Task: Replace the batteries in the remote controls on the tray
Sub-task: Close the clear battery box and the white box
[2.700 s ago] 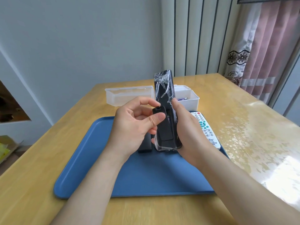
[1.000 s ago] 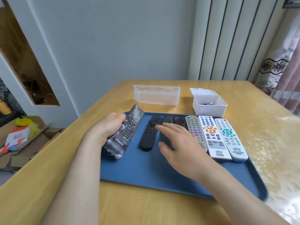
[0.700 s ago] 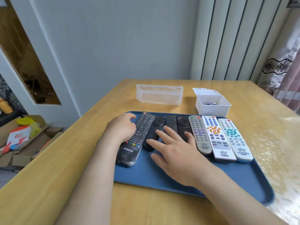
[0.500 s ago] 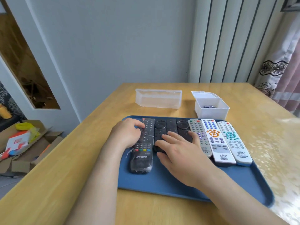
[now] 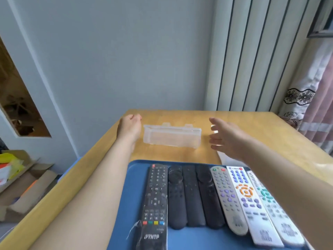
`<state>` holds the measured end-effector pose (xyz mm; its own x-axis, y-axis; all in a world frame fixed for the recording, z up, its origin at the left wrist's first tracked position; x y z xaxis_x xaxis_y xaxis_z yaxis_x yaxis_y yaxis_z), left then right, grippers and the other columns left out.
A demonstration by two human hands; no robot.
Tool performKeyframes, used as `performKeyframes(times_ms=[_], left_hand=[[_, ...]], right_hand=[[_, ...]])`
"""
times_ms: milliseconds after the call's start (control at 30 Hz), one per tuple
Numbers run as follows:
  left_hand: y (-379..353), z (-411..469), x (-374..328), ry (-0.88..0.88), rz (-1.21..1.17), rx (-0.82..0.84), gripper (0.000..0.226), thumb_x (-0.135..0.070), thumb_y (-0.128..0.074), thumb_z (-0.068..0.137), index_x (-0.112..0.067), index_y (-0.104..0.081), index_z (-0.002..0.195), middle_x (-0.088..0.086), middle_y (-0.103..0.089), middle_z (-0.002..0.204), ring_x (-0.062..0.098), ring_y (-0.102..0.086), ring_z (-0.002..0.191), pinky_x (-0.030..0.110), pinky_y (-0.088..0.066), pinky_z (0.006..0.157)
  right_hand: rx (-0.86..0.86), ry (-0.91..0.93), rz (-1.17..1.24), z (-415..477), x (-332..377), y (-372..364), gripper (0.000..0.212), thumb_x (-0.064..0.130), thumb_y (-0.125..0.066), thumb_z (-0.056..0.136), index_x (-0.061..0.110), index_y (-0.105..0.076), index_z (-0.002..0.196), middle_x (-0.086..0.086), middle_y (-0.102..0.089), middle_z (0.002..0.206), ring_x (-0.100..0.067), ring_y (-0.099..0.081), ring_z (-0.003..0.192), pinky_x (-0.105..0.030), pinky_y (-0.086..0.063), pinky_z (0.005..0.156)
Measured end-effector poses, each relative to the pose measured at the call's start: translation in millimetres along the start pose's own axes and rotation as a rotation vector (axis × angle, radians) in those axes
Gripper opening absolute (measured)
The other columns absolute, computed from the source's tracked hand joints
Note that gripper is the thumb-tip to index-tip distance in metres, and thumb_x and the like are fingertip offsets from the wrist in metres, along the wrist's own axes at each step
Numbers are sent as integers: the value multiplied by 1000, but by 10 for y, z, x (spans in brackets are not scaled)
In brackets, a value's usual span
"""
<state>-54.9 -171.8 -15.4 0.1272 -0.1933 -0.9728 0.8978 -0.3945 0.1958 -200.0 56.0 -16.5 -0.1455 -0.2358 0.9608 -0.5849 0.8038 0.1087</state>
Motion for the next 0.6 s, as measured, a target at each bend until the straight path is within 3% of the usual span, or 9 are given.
performKeyframes(times_ms=[100,200,300,333,400,467,533,600], left_hand=[[-217,322,217,283,-113,132,23,-35,-44,95,-17,-58,97,7,-57,89,23,-53,85,31,-41,75],[-363,406,420,476,-114,407,20,-36,-45,90,-20,-56,95,7,-63,89,22,-59,79,31,-45,75],[-404,492,539,506,-274,479,21,-13,-47,75,-13,-59,93,11,-62,106,25,-60,88,35,-46,87],[-393,517,581,506,-363,450,30,-3,-42,75,-8,-60,99,13,-62,110,26,-62,90,35,-48,86],[-371,507,608,504,-546,412,52,15,-28,79,-2,-53,121,16,-63,114,24,-67,88,31,-57,69],[-351,503,616,459,-618,445,79,23,-23,78,-15,-33,146,19,-58,125,24,-66,98,34,-58,65],[-350,500,559,410,-575,497,88,26,-21,75,-23,-36,146,18,-60,123,25,-62,103,41,-56,79],[-351,484,512,377,-505,501,87,27,-19,71,-23,-53,132,14,-64,109,23,-60,95,39,-56,75]], right_hand=[[-16,-63,-20,435,-28,-62,55,46,-45,99,12,-39,141,-15,-42,145,-34,-44,131,-48,-40,104],[15,-82,-78,662,-68,-215,46,39,-46,99,12,-42,136,-10,-48,134,-34,-49,124,-49,-40,108],[-20,-42,-151,817,-114,-298,22,15,-43,98,7,-50,117,-17,-55,126,-34,-55,112,-49,-48,101],[-28,-16,-197,831,-138,-309,25,9,-41,97,6,-49,121,-18,-55,125,-34,-55,112,-47,-49,98],[-35,36,-274,811,-170,-291,38,3,-42,96,4,-43,134,-19,-54,130,-36,-53,119,-48,-49,98],[-12,55,-276,797,-184,-272,48,1,-45,95,6,-35,142,-20,-50,137,-37,-51,123,-48,-52,96],[39,58,-180,741,-110,-261,59,0,-45,96,16,-28,150,-17,-49,137,-36,-49,123,-45,-55,86],[5,102,-7,688,21,-204,61,-2,-40,95,27,-36,149,-11,-53,129,-34,-50,122,-49,-54,83]])
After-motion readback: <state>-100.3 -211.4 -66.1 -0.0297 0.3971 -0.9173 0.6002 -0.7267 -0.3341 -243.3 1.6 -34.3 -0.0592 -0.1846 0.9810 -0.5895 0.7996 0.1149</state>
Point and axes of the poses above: each hand's wrist, its own z-axis towards the middle knuckle, its own y-axis out of the back of the hand, x = y × z, the point moved 4 cm from there along z, towards the middle knuckle
